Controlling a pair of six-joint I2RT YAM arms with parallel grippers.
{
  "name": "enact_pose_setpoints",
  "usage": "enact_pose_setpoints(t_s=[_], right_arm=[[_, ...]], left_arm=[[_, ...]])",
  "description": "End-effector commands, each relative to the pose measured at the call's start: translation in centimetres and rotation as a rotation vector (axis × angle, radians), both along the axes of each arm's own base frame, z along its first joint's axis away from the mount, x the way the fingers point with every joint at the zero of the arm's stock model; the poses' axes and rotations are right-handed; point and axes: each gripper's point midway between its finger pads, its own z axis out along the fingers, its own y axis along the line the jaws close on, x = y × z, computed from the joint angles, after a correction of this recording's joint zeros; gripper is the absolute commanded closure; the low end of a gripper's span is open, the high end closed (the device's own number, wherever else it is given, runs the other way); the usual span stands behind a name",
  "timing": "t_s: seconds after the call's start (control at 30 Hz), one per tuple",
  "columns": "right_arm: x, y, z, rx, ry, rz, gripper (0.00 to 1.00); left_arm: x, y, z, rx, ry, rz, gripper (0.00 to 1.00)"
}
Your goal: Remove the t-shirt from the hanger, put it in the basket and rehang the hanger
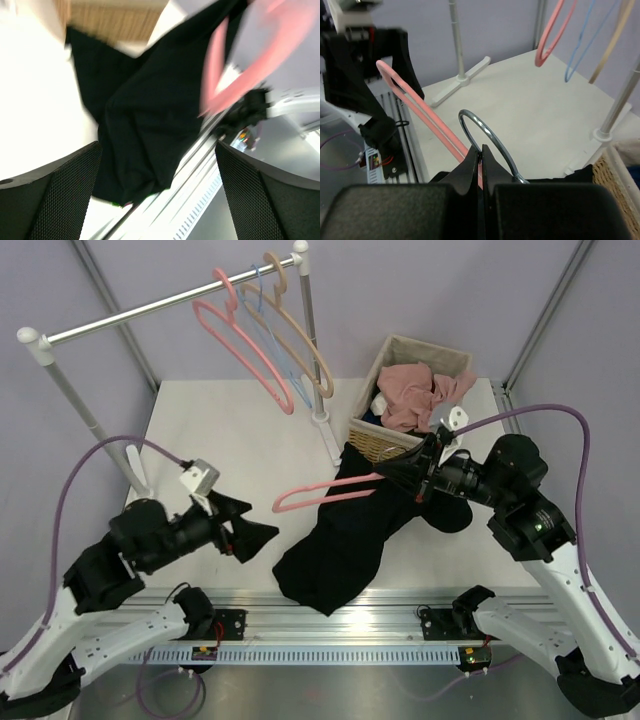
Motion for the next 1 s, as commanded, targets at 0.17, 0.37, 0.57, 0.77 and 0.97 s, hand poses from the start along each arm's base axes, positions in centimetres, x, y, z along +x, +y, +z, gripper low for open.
enact_pose_setpoints(t_s=[0.17, 0.37, 0.57, 0.77, 0.97], right_arm=[[-0.9, 1.8, -3.0, -0.061, 0.084, 0.157, 1.0], [-0.1, 3.3, -4.2, -0.032, 0.18, 0.204, 1.0], [0.1, 3.3, -5.2, -0.039, 0.195, 0.195, 1.0], [0.5, 3.4, -5.9, -0.061, 0.203, 0.189, 1.0], [0.6, 3.4, -6.1, -0.064, 0.211, 0.183, 1.0]], left_arm=[[-4.3, 1.6, 7.9, -0.132, -0.232, -0.179, 0.01], [-1.1, -2.1, 4.8, 0.116, -0.087, -0.225, 0.01], [0.4, -6.2, 3.7, 0.151, -0.056, -0.324, 0.05], [1.5, -8.3, 3.5, 0.158, -0.035, -0.35, 0.28], [1.7, -9.4, 2.4, 0.188, -0.01, -0.375, 0.59]])
